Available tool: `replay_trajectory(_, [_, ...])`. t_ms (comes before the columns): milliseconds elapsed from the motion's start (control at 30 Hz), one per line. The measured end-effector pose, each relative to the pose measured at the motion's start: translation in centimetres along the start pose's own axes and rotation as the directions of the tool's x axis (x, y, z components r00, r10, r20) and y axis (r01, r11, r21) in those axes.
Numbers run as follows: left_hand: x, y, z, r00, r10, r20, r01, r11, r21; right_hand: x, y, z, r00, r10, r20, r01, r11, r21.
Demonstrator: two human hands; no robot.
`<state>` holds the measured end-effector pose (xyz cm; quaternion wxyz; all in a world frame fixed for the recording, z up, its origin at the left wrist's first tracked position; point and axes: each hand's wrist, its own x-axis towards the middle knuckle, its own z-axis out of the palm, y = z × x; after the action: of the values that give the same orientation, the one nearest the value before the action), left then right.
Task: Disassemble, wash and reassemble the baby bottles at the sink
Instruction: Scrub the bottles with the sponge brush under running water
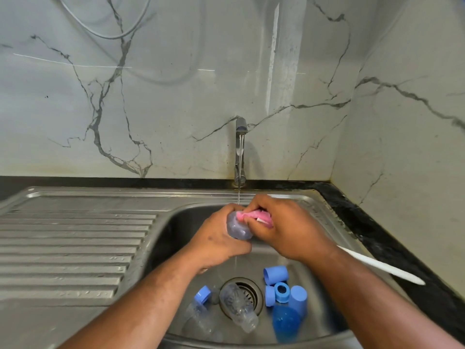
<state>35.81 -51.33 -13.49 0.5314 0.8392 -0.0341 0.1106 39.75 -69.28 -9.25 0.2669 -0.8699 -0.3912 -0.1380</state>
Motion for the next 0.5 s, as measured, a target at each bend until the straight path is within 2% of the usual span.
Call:
replay_trajectory(167, [0.11,-0.17,0.08,1.0,0.005,0.029,-0.005,1.0,0.014,-0.01,0.02,0.19,1.0,-0.01,0.021,0.01,1.0,0.009])
replay_trajectory(267, [0.04,-0.12,0.17,0.999,0.014,0.035,-0.015,0.999,0.037,0.19,0.24,0.36,0.997,0.025,-0.075,-0.023,1.0,0.016])
replay_trajectory(400, [-0.02,-0.27,0.31,0.999,0.012,0.045,-0.014,0.999,0.05,0.17,0.4,0.57,1.0,0.025,0.016,-0.026,0.997,0.07])
replay_trajectory(500, [0.11,-0.34,0.31,1.0,0.006,0.03,-0.007,0.999,0.047,0.2,0.14,0.73,0.997,0.036,-0.062,-0.037,0.999,-0.002])
